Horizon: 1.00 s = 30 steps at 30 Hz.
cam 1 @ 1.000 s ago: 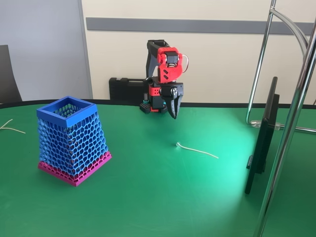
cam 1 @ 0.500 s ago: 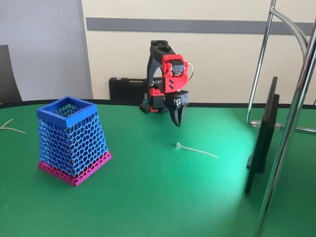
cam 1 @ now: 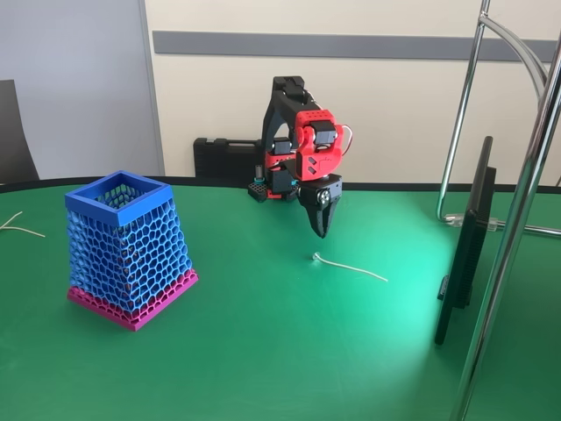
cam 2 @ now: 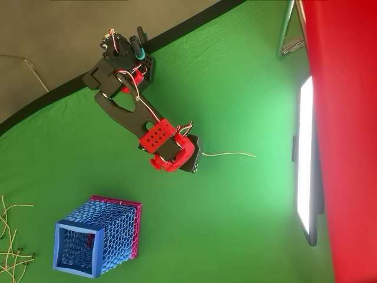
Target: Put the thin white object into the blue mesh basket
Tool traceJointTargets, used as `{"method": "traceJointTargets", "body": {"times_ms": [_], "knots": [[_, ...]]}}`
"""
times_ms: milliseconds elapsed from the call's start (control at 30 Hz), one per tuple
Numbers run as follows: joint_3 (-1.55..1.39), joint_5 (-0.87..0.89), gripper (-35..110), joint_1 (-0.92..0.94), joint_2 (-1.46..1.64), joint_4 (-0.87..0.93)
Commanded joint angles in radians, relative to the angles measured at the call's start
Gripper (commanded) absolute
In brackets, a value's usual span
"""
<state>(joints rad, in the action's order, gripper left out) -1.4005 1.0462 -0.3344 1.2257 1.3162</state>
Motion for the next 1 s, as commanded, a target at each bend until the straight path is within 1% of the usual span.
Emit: {"method": "traceJointTargets", "body": {"times_ms": [0,433,767,967], "knots": [[0.044,-0.011,1,-0.006,0.002,-0.008],[0.055,-0.009,9,-0.018,-0.051,-0.049],[0.009,0.003,16,-0.02,-0.048,-0.087],[0.005,0.023,16,-0.02,-0.074,-0.087]]}}
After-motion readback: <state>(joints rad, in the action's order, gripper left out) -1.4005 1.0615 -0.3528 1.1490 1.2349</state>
